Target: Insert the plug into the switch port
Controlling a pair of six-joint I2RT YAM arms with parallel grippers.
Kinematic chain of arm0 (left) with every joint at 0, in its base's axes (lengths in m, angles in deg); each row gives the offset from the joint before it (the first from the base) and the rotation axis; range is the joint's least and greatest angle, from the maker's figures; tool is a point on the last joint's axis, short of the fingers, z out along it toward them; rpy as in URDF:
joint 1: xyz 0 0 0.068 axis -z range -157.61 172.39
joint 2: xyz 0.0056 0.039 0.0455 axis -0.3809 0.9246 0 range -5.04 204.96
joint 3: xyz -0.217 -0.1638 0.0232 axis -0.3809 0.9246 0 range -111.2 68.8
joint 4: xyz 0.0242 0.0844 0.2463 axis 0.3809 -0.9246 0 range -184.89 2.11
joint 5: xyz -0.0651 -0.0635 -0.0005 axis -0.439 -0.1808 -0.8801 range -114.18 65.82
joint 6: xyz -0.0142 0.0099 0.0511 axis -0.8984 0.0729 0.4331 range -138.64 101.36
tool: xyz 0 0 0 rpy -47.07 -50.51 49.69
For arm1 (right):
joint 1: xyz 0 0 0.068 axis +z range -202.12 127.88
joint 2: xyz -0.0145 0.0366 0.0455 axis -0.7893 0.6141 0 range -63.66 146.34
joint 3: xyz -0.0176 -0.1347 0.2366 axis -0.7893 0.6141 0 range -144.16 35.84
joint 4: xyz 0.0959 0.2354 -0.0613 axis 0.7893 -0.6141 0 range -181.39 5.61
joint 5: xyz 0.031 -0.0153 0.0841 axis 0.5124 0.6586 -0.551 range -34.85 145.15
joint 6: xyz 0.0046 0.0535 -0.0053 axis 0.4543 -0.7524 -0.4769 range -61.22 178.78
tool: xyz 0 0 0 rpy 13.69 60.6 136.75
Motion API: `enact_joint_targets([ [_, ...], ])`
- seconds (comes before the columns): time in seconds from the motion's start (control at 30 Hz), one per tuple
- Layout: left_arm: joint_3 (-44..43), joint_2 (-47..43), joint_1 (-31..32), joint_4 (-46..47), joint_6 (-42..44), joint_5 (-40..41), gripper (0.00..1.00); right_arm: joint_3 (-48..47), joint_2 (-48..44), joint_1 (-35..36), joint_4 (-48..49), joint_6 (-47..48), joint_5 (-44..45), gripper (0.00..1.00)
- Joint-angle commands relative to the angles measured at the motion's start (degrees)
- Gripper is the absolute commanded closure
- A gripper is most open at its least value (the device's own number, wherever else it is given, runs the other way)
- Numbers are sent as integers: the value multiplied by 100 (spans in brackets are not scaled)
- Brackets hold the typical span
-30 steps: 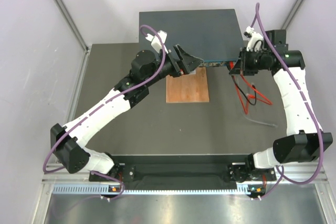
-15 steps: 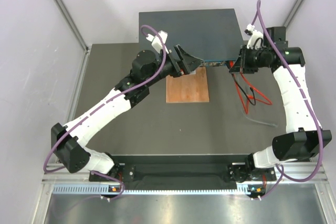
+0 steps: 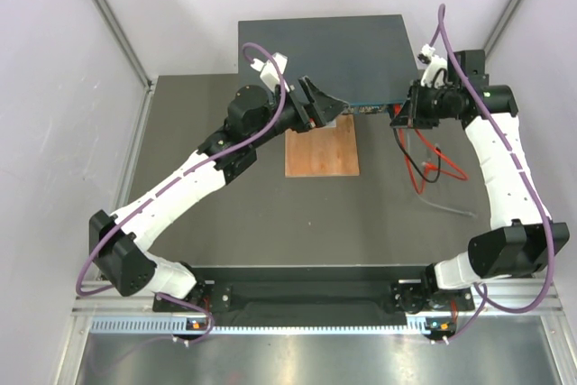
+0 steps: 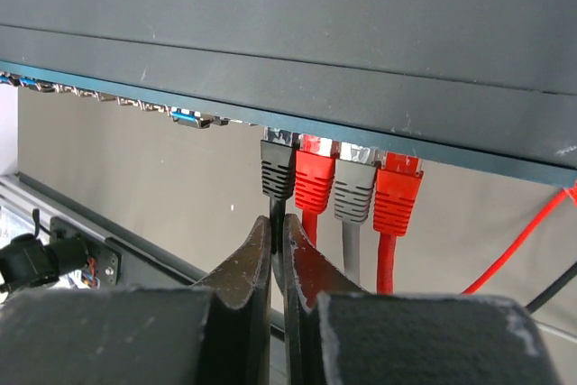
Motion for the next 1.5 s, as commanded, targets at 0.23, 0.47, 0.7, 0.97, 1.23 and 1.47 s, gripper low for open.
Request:
enact_joint_targets([
  [0.23, -169, 7, -41, 189, 32, 15, 1, -629, 69, 25, 2853, -226, 811, 100],
  [0.47, -117, -37, -41, 163, 23, 60, 1, -365, -10, -19, 3318, -314, 1022, 100],
  [0.7, -125, -20, -41, 154, 23, 33, 1, -216, -80, -27, 3652, -524, 996, 100],
  [0.97, -117, -11, -41, 154, 23, 42, 1, 458, -317, -10, 3609, -551, 1119, 100],
  [1.23, -108, -28, -50, 163, 50, 24, 1, 1014, -704, 43, 3363, -209, 1022, 97],
  [1.47, -81, -72, -41, 163, 23, 7, 1, 1164, -941, 43, 2827, 283, 978, 77],
])
